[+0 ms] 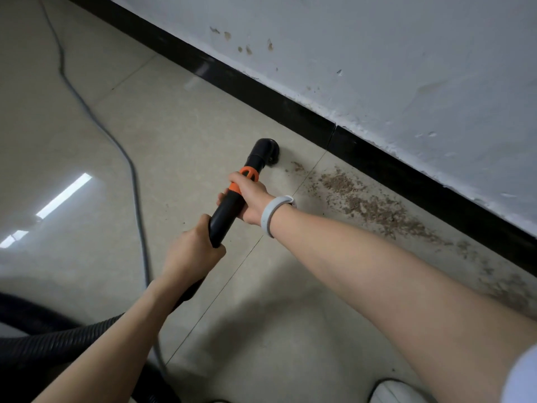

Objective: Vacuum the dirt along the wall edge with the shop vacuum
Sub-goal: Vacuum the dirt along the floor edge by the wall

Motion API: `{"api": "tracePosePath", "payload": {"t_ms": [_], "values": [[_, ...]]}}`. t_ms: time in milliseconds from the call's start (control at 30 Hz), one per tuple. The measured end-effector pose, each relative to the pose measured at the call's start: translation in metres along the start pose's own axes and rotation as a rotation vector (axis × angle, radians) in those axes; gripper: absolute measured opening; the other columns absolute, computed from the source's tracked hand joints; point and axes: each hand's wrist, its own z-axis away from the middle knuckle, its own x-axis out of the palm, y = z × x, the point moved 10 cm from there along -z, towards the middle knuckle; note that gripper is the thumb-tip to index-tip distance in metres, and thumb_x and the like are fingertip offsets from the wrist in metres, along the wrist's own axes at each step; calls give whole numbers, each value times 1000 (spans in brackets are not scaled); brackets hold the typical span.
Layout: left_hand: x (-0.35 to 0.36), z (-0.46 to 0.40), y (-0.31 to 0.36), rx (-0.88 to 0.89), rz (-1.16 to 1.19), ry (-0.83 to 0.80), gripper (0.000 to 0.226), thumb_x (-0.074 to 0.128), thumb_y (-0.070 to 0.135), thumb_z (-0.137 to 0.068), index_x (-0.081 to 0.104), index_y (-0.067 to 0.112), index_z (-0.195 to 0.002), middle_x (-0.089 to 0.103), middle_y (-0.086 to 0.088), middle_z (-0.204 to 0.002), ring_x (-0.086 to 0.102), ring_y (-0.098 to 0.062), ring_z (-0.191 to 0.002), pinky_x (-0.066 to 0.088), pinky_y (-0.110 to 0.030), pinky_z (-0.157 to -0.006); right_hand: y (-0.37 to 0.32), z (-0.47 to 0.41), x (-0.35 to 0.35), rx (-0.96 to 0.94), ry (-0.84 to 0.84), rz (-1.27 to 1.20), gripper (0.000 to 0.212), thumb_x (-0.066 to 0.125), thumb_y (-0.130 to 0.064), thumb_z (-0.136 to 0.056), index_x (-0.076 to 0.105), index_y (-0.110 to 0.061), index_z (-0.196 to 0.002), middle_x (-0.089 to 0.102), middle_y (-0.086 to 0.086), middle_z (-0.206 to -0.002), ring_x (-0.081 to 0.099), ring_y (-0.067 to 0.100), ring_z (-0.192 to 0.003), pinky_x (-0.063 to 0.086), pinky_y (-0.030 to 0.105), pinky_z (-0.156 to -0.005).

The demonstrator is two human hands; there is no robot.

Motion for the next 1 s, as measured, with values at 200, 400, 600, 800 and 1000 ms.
{"api": "tracePosePath", "payload": {"t_ms": [200,400,600,800,1000], "values": [[-3,-12,16,30,-27,-33,30,61,14,-78,39,16,-99,59,-6,-76,59,-25,-65,46,-33,-57,-12,3,-2,9,24,-19,14,57,-10,-88,47,-7,-97,50,8,-68,52,20,-54,54,34,-62],[28,20,31,109,-127,-101,29,56,16,-81,31,20,-95,49,2,-71,50,-23,-63,36,-29,-53,12,24,-51,-5,194,-27,13,56,-14,-87,45,-7,-84,51,8,-67,53,20,-51,54,33,-61],[57,49,50,214,-239,-188,26,51,20,-84,28,20,-96,55,-5,-79,46,-26,-65,33,-29,-57,33,56,-101,-14,323,-9,12,53,-18,-88,46,-9,-86,53,6,-65,56,20,-52,53,31,-63],[78,67,57,280,-260,-267,28,50,21,-84,37,18,-109,64,-7,-93,61,-31,-81,36,-29,-61,51,72,-129,10,397,25,27,56,-24,-89,49,-8,-110,59,6,-76,63,18,-60,56,32,-71],[59,33,63,251,-214,-175,26,53,19,-82,38,17,-104,57,-5,-79,57,-31,-71,39,-31,-58,15,62,-106,9,304,14,17,55,-22,-91,45,-8,-93,55,8,-75,61,20,-59,57,36,-78]]}}
